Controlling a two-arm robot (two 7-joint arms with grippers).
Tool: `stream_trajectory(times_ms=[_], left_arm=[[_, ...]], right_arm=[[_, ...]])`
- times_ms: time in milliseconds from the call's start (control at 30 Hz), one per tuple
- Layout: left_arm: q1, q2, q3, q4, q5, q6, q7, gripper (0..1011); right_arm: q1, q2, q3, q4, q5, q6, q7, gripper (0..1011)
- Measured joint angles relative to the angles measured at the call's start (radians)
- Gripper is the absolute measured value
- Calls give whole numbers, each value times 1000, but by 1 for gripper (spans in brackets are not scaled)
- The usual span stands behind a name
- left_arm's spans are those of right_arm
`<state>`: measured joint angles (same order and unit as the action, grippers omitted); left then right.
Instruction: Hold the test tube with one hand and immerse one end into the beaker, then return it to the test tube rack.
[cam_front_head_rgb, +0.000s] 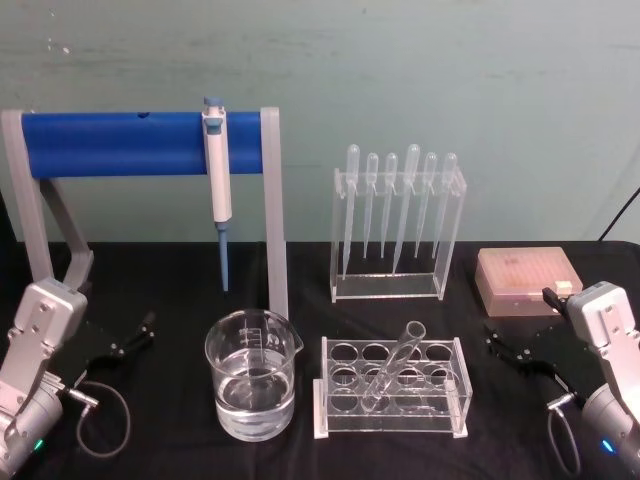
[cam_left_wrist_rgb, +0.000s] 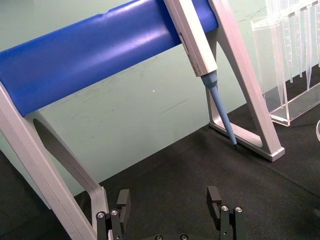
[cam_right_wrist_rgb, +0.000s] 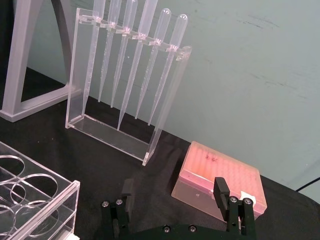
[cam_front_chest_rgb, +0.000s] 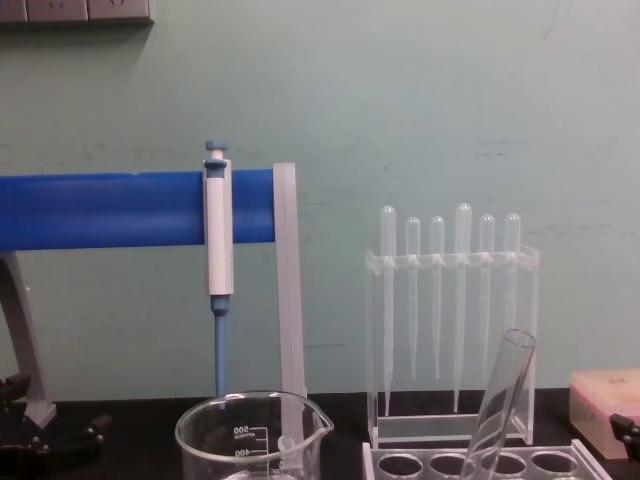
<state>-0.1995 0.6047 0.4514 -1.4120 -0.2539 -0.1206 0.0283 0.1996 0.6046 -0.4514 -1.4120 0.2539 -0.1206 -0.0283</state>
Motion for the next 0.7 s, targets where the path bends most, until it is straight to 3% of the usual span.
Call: stream_trajectory(times_ms=[700], left_arm=[[0,0,0,0,0,0,0,1000]], right_arm=[[0,0,0,0,0,0,0,1002]])
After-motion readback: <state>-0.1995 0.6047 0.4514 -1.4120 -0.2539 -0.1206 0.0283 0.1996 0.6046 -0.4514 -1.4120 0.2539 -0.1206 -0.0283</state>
